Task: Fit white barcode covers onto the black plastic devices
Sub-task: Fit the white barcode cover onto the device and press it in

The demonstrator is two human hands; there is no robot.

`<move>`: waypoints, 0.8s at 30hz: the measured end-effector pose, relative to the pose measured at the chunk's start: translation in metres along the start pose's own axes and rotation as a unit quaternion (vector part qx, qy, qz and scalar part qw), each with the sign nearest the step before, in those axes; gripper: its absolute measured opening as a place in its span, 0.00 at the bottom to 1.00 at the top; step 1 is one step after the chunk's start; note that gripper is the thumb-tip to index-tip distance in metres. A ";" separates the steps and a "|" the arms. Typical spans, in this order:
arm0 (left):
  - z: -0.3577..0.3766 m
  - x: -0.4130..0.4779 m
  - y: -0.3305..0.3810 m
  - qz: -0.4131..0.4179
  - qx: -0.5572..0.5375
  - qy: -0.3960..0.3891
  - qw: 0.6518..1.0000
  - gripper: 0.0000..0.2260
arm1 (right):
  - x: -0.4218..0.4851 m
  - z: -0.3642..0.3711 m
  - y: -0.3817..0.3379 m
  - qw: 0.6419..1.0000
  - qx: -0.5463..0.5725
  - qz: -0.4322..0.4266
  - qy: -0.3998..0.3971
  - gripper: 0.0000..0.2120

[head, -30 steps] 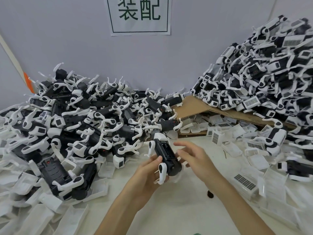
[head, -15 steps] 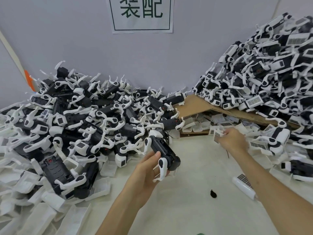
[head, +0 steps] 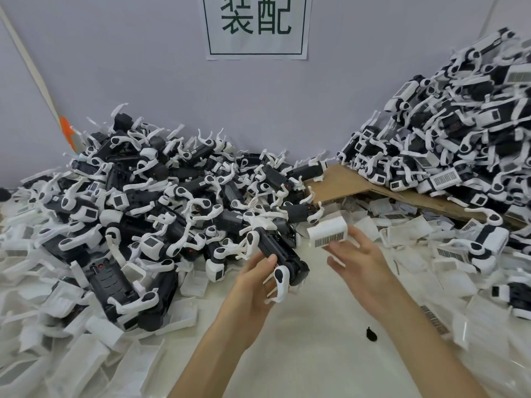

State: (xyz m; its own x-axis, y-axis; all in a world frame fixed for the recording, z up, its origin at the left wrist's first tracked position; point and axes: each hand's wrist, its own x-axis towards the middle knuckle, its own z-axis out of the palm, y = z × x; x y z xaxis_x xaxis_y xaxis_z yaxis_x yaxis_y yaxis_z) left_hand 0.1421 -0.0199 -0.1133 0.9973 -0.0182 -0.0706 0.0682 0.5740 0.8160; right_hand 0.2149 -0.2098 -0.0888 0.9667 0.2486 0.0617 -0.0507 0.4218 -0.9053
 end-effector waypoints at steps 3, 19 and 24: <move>-0.002 0.000 0.001 0.023 0.018 0.015 0.999 0.08 | -0.009 0.005 0.014 0.999 -0.003 0.028 -0.023 0.18; 0.008 -0.004 0.000 0.060 0.139 0.001 0.988 0.16 | -0.011 0.007 0.021 0.997 0.007 0.043 -0.060 0.24; 0.010 -0.004 0.000 0.079 0.150 -0.003 0.986 0.14 | -0.010 0.009 0.023 0.998 0.000 0.043 -0.051 0.24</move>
State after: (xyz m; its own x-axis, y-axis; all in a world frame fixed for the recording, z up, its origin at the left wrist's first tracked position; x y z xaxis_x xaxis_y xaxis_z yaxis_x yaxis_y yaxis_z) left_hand 0.1380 -0.0285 -0.1076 0.9963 0.0466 0.0728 -0.0835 0.3018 0.9497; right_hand 0.2015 -0.1948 -0.1067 0.9279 0.3720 0.0268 -0.1320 0.3947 -0.9093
